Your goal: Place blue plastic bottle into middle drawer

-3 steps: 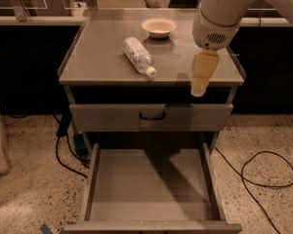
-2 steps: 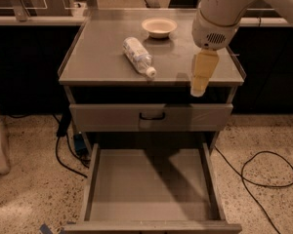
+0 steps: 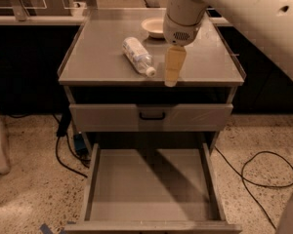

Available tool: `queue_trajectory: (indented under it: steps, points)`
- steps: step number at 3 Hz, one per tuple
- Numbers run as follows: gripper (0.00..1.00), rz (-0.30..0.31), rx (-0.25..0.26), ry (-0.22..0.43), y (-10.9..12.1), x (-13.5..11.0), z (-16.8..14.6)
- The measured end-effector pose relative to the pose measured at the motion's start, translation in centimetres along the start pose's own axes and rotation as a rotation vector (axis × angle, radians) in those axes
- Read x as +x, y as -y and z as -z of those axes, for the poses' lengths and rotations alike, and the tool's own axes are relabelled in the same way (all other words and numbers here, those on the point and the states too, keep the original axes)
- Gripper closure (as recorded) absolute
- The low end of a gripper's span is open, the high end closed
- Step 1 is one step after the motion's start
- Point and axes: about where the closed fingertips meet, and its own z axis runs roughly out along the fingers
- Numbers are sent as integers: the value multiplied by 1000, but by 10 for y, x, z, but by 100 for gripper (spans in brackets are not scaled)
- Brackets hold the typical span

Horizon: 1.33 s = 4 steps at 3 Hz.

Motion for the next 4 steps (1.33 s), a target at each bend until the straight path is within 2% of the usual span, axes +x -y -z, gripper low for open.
queue_trajectory:
  steps: [1,2,3,4]
  points:
    - [0,-41,37,-83,29,-22,-31]
    - [0,-165,71,-165,56,-38,-53]
    - [0,-175,69,-162,56,-37,-55]
    - [0,-149,57,-140,60,-57,-73]
